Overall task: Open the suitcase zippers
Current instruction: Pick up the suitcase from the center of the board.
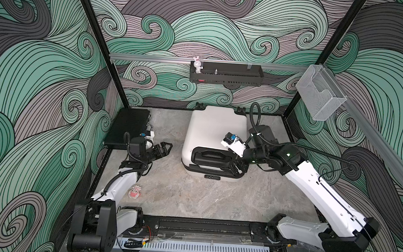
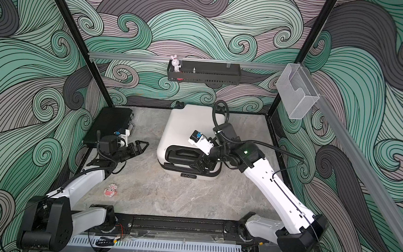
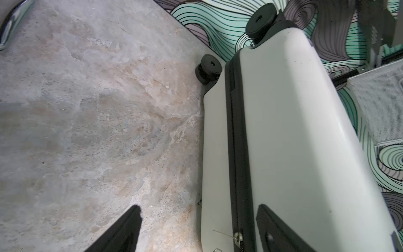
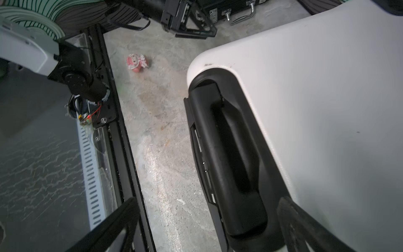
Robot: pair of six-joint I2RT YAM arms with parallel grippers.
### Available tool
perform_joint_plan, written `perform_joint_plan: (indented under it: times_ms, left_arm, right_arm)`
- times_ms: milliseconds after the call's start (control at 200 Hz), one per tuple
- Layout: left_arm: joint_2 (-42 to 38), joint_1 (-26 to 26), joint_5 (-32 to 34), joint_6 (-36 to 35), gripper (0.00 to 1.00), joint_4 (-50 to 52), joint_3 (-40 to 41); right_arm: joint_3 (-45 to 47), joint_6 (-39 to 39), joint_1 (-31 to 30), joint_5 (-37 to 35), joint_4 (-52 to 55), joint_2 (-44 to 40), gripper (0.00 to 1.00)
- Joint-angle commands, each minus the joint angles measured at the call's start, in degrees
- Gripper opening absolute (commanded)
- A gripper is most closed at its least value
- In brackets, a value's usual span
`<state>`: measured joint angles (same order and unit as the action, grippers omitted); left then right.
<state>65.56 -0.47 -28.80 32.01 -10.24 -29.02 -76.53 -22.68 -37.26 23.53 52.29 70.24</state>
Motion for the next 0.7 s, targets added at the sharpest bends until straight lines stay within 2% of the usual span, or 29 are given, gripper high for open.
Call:
perform_joint_plan:
  times_ms: [0,95,315,470,600,696]
  left_arm:
    - [-0.3,-0.7,-5.3,1.5,0.85,-9.5,2.9]
    - [0.4,-1.1,-6.4,1.8,0.85,-12.3,4.1]
    - [0.8,-1.9,-6.2,1.2,0.86,-11.9,3.9]
    - [1.1,-2.5,-6.4,0.3,0.86,-10.5,3.4]
    - [1.6,-2.9,-6.1,0.0,0.86,-10.1,3.1]
    - [2.2,-3.0,-6.1,-0.7,0.86,-8.9,2.4]
  right_arm:
    - [-1.8,-4.1,-2.0,-0.9,5.0,1.7,1.0]
    - [-2.0,-6.2,-3.7,-0.2,5.6,3.0,1.0]
    - [-4.8,-6.6,-4.3,1.4,6.4,7.3,1.0]
    - [-7.2,-6.5,-4.8,-1.0,6.3,10.7,1.0]
    - [-8.7,-6.9,-6.7,-8.0,6.7,13.6,1.0]
    - [-10.1,-8.1,-7.2,-9.0,7.7,16.0,1.0]
